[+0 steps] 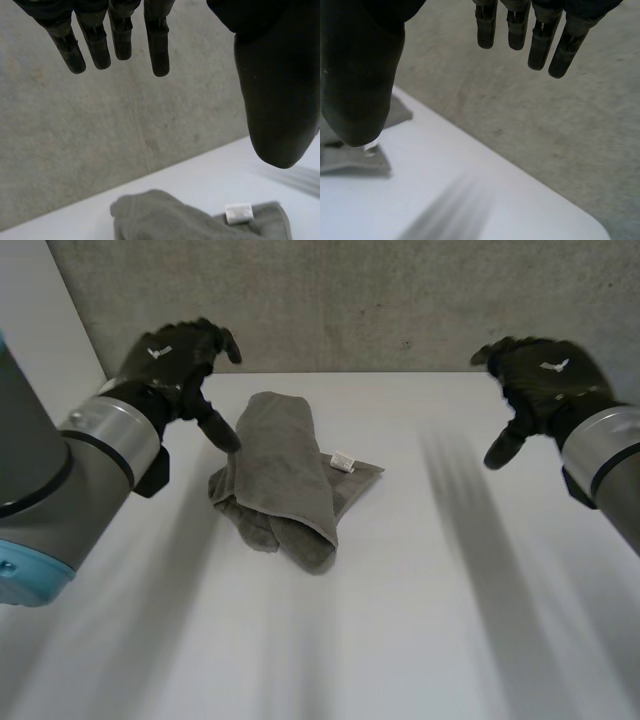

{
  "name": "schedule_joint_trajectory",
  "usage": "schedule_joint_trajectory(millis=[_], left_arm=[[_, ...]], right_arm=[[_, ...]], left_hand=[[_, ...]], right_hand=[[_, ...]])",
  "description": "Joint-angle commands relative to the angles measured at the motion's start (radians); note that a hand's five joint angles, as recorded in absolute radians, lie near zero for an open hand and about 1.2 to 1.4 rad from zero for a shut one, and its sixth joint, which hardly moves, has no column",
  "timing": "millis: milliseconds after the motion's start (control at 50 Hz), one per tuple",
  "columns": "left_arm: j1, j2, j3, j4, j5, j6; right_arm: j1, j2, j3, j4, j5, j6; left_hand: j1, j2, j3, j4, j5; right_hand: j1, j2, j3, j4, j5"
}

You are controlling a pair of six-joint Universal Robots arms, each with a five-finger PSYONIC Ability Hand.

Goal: Fold the towel.

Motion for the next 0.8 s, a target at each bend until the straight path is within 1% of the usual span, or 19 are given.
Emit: schedule_joint_trajectory(millis=[20, 40, 80, 100, 120, 140, 180, 200, 240, 260, 300, 320, 360, 400, 480, 520, 640, 740, 800], left_arm=[[-0.002, -0.132, 0.003, 0.004, 0.08, 0.057], [-0.002, -0.133, 0.003, 0.004, 0.081, 0.058], [0.0, -0.195, 0.006, 0.012, 0.097, 0.108], [0.0, -0.196, 0.006, 0.012, 0.097, 0.108], [0.003, -0.226, 0.007, 0.018, 0.099, 0.133], [0.003, -0.257, 0.01, 0.024, 0.097, 0.156], [0.004, -0.286, 0.013, 0.036, 0.097, 0.176], [0.004, -0.316, 0.015, 0.052, 0.097, 0.189], [0.004, -0.343, 0.015, 0.069, 0.097, 0.2], [0.004, -0.343, 0.015, 0.069, 0.097, 0.2], [0.004, -0.386, 0.015, 0.116, 0.096, 0.206], [0.004, -0.386, 0.015, 0.116, 0.096, 0.206], [0.003, -0.424, 0.018, 0.171, 0.094, 0.208], [0.003, -0.439, 0.021, 0.2, 0.094, 0.21], [0.003, -0.464, 0.03, 0.248, 0.09, 0.211], [0.003, -0.482, 0.035, 0.279, 0.09, 0.214], [0.003, -0.521, 0.059, 0.29, 0.09, 0.222], [0.003, -0.542, 0.082, 0.288, 0.09, 0.234], [0.003, -0.551, 0.09, 0.287, 0.088, 0.237]], right_arm=[[0.071, 0.157, -0.028, -0.016, -0.109, -0.11], [0.071, 0.157, -0.028, -0.016, -0.109, -0.11], [0.114, 0.269, -0.081, -0.051, -0.12, -0.128], [0.114, 0.269, -0.081, -0.051, -0.12, -0.128], [0.128, 0.328, -0.112, -0.076, -0.118, -0.131], [0.128, 0.329, -0.112, -0.076, -0.118, -0.132], [0.162, 0.445, -0.182, -0.117, -0.109, -0.132], [0.162, 0.446, -0.183, -0.117, -0.109, -0.132], [0.192, 0.552, -0.26, -0.139, -0.101, -0.138], [0.192, 0.553, -0.261, -0.139, -0.101, -0.138], [0.205, 0.645, -0.331, -0.152, -0.094, -0.15], [0.205, 0.645, -0.331, -0.153, -0.094, -0.15], [0.209, 0.683, -0.365, -0.162, -0.089, -0.159], [0.223, 0.755, -0.431, -0.171, -0.084, -0.184], [0.232, 0.808, -0.497, -0.174, -0.075, -0.213], [0.232, 0.858, -0.569, -0.173, -0.051, -0.234], [0.232, 0.915, -0.655, -0.169, -0.04, -0.24], [0.232, 0.956, -0.723, -0.163, -0.044, -0.24], [0.232, 0.964, -0.732, -0.163, -0.046, -0.24]], left_hand=[[-0.035, -0.029, -0.031, -0.034, -0.012], [-0.035, -0.029, -0.031, -0.034, -0.012], [-0.035, -0.029, -0.031, -0.034, -0.012], [-0.035, -0.029, -0.031, -0.034, -0.012], [-0.038, -0.032, -0.034, -0.037, -0.015], [-0.038, -0.032, -0.034, -0.037, -0.015], [-0.035, -0.029, -0.031, -0.034, -0.012], [-0.035, -0.029, -0.031, -0.034, -0.012], [-0.035, -0.029, -0.031, -0.034, -0.012], [-0.035, -0.029, -0.031, -0.034, -0.012], [-0.032, -0.026, -0.028, -0.031, -0.009], [-0.032, -0.026, -0.028, -0.031, -0.009], [-0.029, -0.023, -0.025, -0.028, -0.006], [-0.026, -0.02, -0.022, -0.025, -0.003], [-0.023, -0.017, -0.019, -0.022, 0.0], [-0.023, -0.017, -0.019, -0.022, 0.0], [-0.02, -0.014, -0.016, -0.019, 0.003], [0.0, 0.006, 0.004, 0.001, 0.023], [0.038, 0.044, 0.042, 0.039, 0.061]], right_hand=[[-0.049, -0.081, -0.07, -0.086, -0.065], [-0.049, -0.081, -0.07, -0.086, -0.065], [-0.049, -0.081, -0.07, -0.086, -0.065], [-0.049, -0.081, -0.07, -0.086, -0.065], [-0.049, -0.081, -0.07, -0.086, -0.065], [-0.049, -0.081, -0.07, -0.086, -0.065], [-0.049, -0.081, -0.07, -0.086, -0.065], [-0.049, -0.081, -0.07, -0.086, -0.065], [-0.049, -0.081, -0.07, -0.086, -0.065], [-0.049, -0.081, -0.07, -0.086, -0.065], [-0.049, -0.081, -0.07, -0.086, -0.065], [-0.049, -0.081, -0.07, -0.086, -0.065], [-0.049, -0.081, -0.07, -0.086, -0.065], [-0.049, -0.081, -0.07, -0.086, -0.065], [-0.049, -0.081, -0.07, -0.086, -0.065], [-0.049, -0.081, -0.07, -0.086, -0.065], [-0.044, -0.076, -0.066, -0.081, -0.06], [0.149, 0.117, 0.127, 0.112, 0.133], [0.202, 0.17, 0.181, 0.165, 0.186]])
